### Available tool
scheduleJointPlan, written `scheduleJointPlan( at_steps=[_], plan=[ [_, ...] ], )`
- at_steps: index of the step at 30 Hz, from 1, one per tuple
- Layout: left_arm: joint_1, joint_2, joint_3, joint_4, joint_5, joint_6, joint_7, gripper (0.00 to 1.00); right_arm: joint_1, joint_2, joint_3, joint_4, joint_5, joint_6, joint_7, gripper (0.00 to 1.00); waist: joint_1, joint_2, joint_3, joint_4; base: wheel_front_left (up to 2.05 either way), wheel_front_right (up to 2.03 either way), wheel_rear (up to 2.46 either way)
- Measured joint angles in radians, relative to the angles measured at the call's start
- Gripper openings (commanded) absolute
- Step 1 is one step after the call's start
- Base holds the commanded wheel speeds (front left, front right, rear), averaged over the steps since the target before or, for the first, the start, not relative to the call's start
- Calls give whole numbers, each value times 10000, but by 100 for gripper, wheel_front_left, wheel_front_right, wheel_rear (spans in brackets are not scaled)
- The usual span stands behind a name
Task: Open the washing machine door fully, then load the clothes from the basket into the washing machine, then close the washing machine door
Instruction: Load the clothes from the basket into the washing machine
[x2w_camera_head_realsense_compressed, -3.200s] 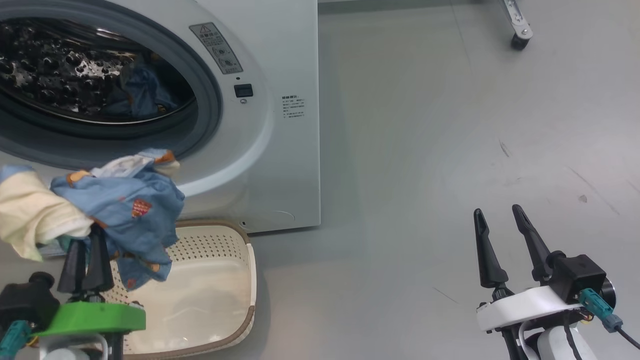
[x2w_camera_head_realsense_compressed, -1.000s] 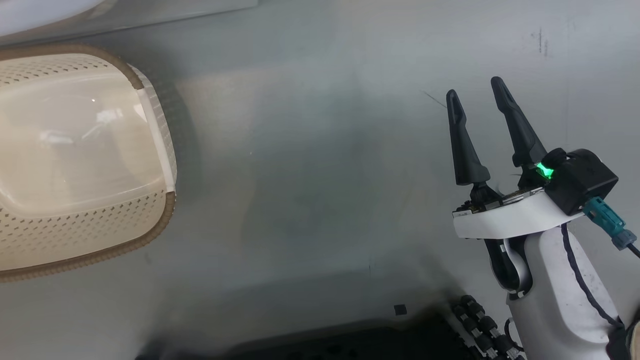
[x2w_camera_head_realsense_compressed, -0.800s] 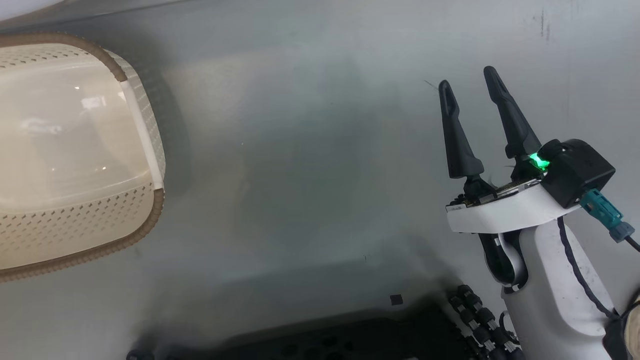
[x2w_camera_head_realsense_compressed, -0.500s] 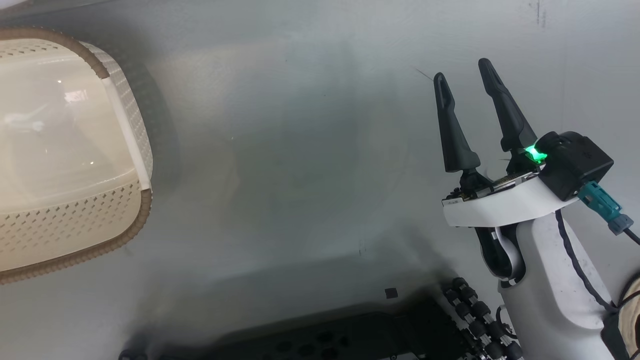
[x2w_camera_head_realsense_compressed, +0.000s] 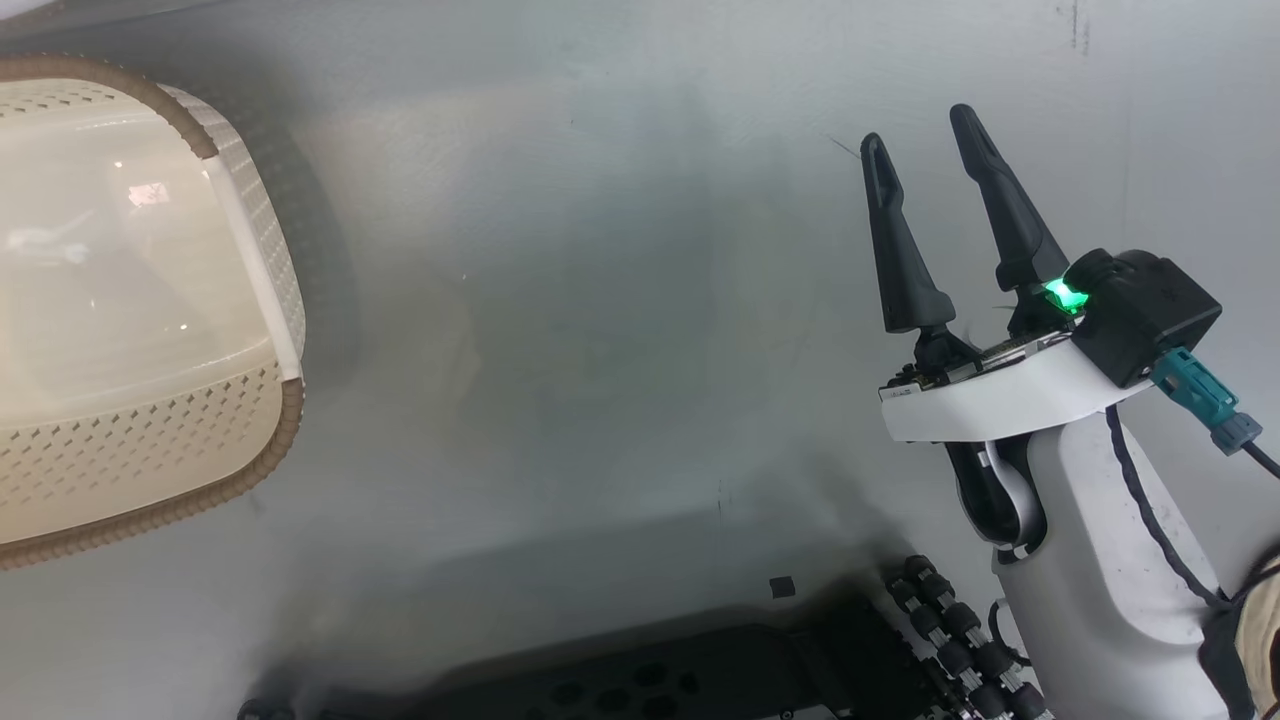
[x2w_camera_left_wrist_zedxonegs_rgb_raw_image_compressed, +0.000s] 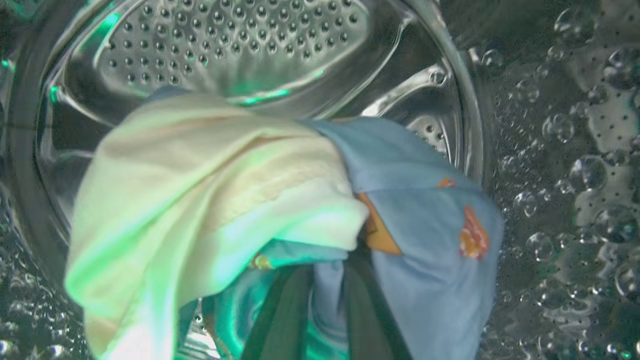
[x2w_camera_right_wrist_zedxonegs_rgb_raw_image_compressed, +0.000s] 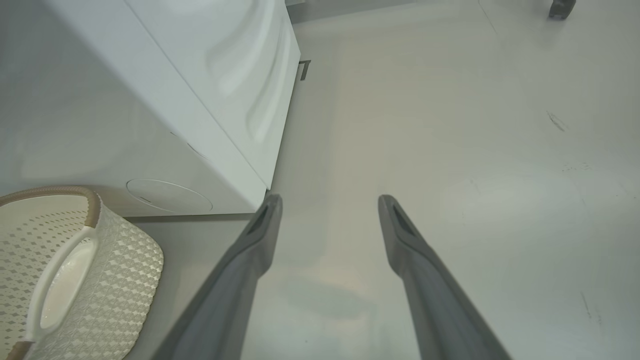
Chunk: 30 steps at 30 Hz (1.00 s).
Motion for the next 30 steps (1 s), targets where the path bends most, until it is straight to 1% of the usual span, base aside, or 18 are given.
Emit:
scheduleJointPlan(
  at_steps=[2, 6, 8, 9, 10, 11, 22, 30],
  plan=[
    [157, -25, 10, 422, -290, 0, 96, 0, -50, 2, 0, 6, 0, -73, 0, 100, 0, 0, -13, 11, 0, 0, 0],
    [425, -119, -186, 903, -616, 0, 374, 0, -53, -2, -6, 36, 0, -86, 0, 100, 0, 0, -48, 28, 0, 0, 0],
    [444, -211, -305, 1172, -963, 0, 658, 0, -59, -2, -4, 61, 0, -88, 0, 100, -1, 0, -70, 33, 0, 0, 0],
    [476, -217, -372, 1225, -984, 0, 709, 4, -61, -2, -2, 67, 2, -90, 0, 100, -1, 0, -80, 36, 0, 0, 0],
    [486, -265, -313, 1354, -1108, 0, 807, 45, -66, -4, 2, 77, 13, -98, 0, 100, -1, 0, -92, 40, 0, 0, 0],
    [486, -280, -326, 1432, -1248, 0, 880, 100, -71, -2, 6, 79, 15, -132, 0, 100, -1, 0, -105, 42, 0, 0, 0],
    [552, -238, -272, 2002, -1701, 0, 989, 100, -248, -8, 0, 82, 100, -171, 0, 100, -1, 0, -244, 45, 0, 0, 0],
    [1197, -347, -420, 2385, -1789, 0, 462, 100, -250, -13, -221, 148, 81, -176, 0, 100, -1, 0, -533, 109, 0, 0, 0]
  ],
)
